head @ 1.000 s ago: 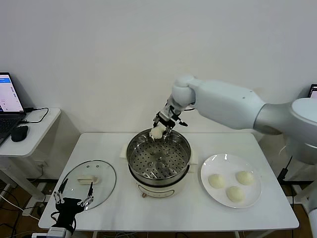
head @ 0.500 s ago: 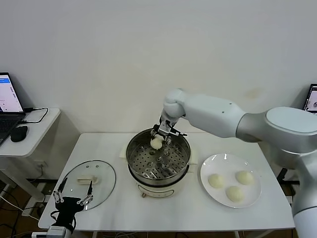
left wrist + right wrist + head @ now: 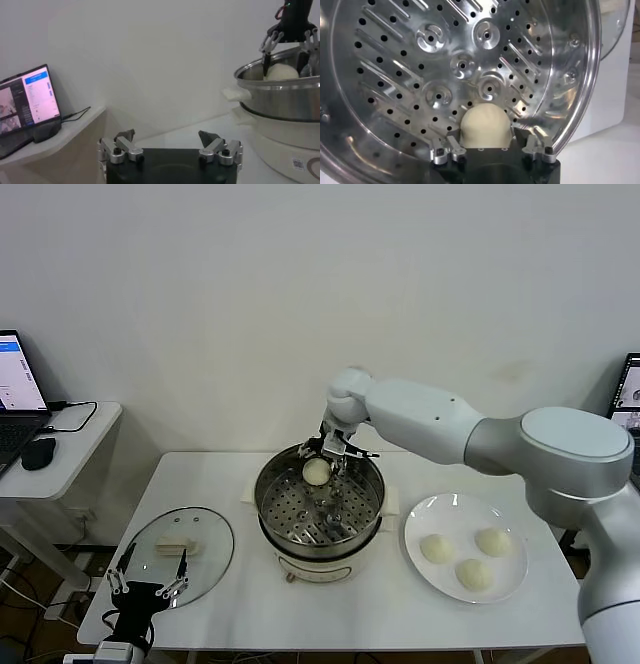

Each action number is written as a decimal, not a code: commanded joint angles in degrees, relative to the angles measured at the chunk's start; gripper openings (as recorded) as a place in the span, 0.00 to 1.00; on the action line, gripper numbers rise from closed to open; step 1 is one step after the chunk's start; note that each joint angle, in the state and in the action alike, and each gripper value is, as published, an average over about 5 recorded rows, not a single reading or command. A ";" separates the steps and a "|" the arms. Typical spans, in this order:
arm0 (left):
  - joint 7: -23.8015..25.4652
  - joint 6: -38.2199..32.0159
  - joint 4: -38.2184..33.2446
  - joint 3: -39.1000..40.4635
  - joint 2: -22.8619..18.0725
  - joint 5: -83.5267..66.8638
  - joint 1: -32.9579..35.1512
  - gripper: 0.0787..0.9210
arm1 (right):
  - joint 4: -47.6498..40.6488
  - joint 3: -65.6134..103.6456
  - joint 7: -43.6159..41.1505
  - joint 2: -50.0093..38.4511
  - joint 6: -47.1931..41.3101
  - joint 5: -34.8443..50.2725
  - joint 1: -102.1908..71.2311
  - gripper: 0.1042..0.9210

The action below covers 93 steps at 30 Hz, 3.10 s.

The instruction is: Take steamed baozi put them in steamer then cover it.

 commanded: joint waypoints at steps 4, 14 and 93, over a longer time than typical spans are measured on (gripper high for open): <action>0.15 0.14 -1.04 -0.34 0.62 -0.20 0.41 0.88 | 26.77 -5.92 -5.55 -19.13 -33.10 26.99 14.26 0.88; 0.21 0.66 -1.38 0.17 1.54 -0.44 0.58 0.88 | 44.24 -10.18 -6.05 -42.06 -49.99 28.29 20.88 0.88; 0.21 0.50 -0.69 -1.77 0.97 -0.28 1.09 0.88 | 23.12 20.25 -3.84 -38.94 -43.86 6.84 -26.35 0.58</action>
